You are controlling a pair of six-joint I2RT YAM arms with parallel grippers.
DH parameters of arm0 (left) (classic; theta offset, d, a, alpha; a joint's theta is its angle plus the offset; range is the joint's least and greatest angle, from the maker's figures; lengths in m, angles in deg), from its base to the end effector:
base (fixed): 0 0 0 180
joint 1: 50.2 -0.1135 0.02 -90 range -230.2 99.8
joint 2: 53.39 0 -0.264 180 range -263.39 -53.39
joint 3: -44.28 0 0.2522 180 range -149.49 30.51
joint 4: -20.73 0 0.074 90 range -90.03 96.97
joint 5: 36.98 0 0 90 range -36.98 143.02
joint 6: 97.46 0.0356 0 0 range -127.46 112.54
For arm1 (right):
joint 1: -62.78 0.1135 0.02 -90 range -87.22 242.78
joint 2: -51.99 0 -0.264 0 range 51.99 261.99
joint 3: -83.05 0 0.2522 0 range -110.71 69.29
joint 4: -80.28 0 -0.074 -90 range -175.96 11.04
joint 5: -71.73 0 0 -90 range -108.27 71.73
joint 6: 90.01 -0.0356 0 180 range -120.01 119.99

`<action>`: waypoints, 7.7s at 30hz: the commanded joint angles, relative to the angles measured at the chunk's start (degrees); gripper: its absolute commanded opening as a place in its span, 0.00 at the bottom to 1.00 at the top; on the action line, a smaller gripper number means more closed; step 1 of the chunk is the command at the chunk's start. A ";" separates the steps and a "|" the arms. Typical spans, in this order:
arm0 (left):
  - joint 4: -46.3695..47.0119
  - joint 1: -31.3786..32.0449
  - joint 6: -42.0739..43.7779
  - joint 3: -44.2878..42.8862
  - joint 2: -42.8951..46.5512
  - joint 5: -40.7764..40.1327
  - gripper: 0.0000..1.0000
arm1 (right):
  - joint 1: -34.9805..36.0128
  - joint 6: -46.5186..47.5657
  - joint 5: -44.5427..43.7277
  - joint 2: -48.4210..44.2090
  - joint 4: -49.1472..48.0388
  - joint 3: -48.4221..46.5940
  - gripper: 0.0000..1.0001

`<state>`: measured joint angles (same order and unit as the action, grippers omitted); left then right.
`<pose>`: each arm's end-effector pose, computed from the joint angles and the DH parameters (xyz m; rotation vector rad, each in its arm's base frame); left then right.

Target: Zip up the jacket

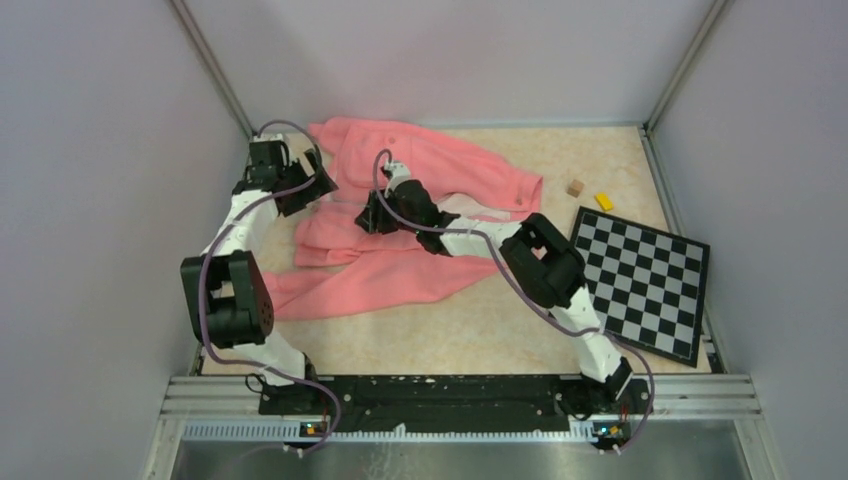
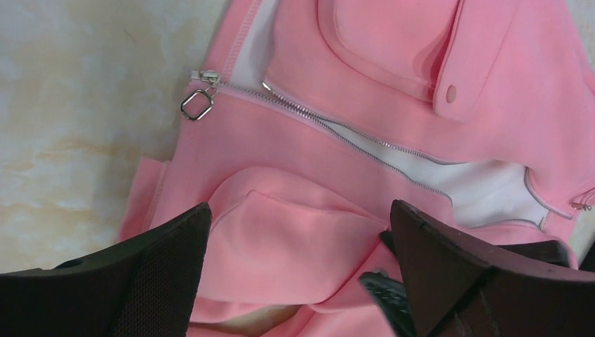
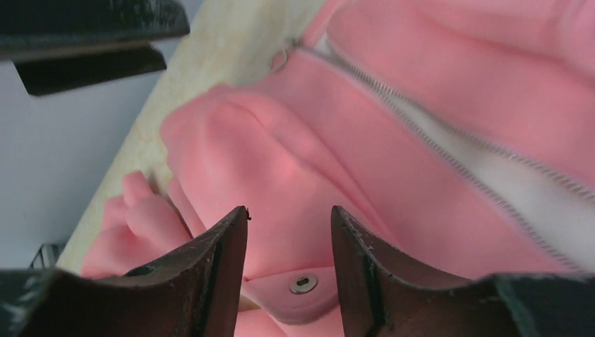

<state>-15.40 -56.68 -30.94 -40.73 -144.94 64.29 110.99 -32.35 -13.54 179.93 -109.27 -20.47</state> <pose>0.3563 0.0335 0.2749 -0.5040 2.2725 -0.3776 0.3429 0.3880 0.1893 -0.3329 1.9365 1.0383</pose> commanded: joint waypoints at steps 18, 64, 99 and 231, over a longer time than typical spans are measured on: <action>0.36 -0.35 7.85 -3.83 -10.29 0.88 0.95 | 5.77 -24.03 3.98 6.15 9.79 2.44 0.14; 6.37 2.78 -1.88 -15.70 -33.58 16.16 0.73 | -19.64 -23.68 -3.54 -14.99 -4.79 34.71 0.27; -1.27 4.55 8.53 -19.64 -30.65 8.93 0.61 | -9.97 16.12 10.69 -5.09 1.21 -1.43 0.38; 4.17 4.23 -1.91 17.51 18.06 6.02 0.99 | -13.49 1.92 38.45 11.47 -10.78 -15.04 0.00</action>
<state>-13.92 -51.74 -34.62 -16.40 -125.05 75.39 97.83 -30.73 23.93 194.68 -117.10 -36.07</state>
